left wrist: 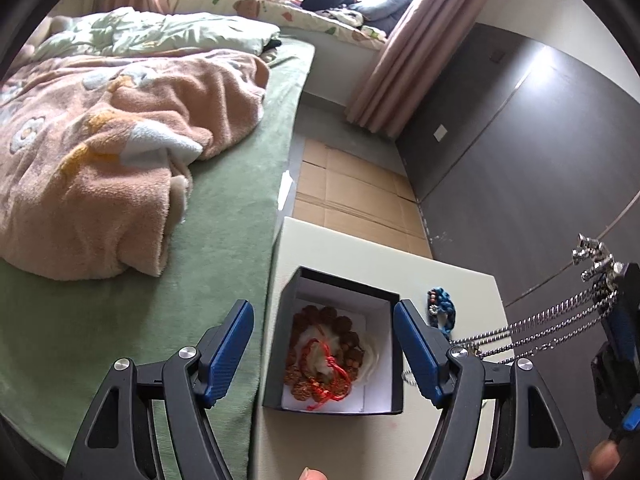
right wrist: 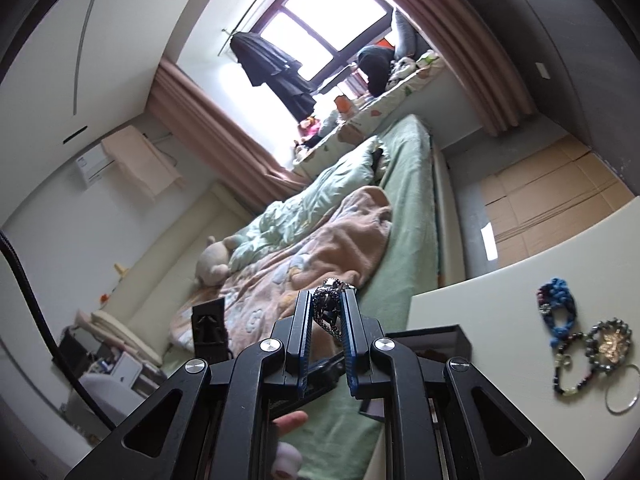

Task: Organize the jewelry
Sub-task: 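Release the red string into the box with the left tool while the right carries the chain over, then drop the silver chain into the box and open the right tool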

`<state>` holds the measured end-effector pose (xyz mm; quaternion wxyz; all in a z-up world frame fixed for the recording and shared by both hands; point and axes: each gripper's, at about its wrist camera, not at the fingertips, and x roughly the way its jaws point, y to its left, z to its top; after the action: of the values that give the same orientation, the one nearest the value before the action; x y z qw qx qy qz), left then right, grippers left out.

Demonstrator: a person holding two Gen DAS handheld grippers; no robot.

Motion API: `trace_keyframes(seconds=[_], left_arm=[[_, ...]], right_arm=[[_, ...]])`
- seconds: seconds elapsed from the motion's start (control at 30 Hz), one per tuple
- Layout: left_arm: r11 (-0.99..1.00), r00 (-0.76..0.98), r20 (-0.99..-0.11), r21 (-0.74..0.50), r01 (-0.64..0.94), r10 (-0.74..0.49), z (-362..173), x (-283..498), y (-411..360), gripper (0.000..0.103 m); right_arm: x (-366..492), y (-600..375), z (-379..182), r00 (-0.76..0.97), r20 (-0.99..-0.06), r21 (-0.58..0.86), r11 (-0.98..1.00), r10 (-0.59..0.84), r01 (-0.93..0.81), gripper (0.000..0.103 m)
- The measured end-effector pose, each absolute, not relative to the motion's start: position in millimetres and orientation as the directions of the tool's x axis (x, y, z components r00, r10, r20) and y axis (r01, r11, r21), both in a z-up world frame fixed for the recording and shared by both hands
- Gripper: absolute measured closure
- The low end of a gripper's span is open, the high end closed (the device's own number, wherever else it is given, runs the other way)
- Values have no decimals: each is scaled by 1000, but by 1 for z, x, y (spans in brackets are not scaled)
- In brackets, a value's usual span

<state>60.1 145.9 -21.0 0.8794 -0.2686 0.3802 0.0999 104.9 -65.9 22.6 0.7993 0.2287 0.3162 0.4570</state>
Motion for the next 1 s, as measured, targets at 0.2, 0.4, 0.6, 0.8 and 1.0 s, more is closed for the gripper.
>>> trace_keyframes(seconds=[0.2,0.4,0.6,0.8,1.0], left_arm=[[784,655,-756,-399,-475,11,-32,57,167,29],[771,660,-752,-419,-480,3,-32,55,169,30],[782,663,-748,-426,-456,-20,-30,56,154,30],[810,672,-740,-413,-415,-33,-25,62,130,30],[846,681,-731,-392,-362,-47,-22,73,105,30]], right_arm=[[108,-48,7,340,-327,667,470,882,-578,87],[123,-31,-33,260,-522,662,578,813,-478,58],[123,-54,-35,296,-554,627,624,778,-467,58],[130,-91,-38,352,-570,624,670,742,-402,58],[138,-132,-40,417,-603,607,731,680,-314,58]])
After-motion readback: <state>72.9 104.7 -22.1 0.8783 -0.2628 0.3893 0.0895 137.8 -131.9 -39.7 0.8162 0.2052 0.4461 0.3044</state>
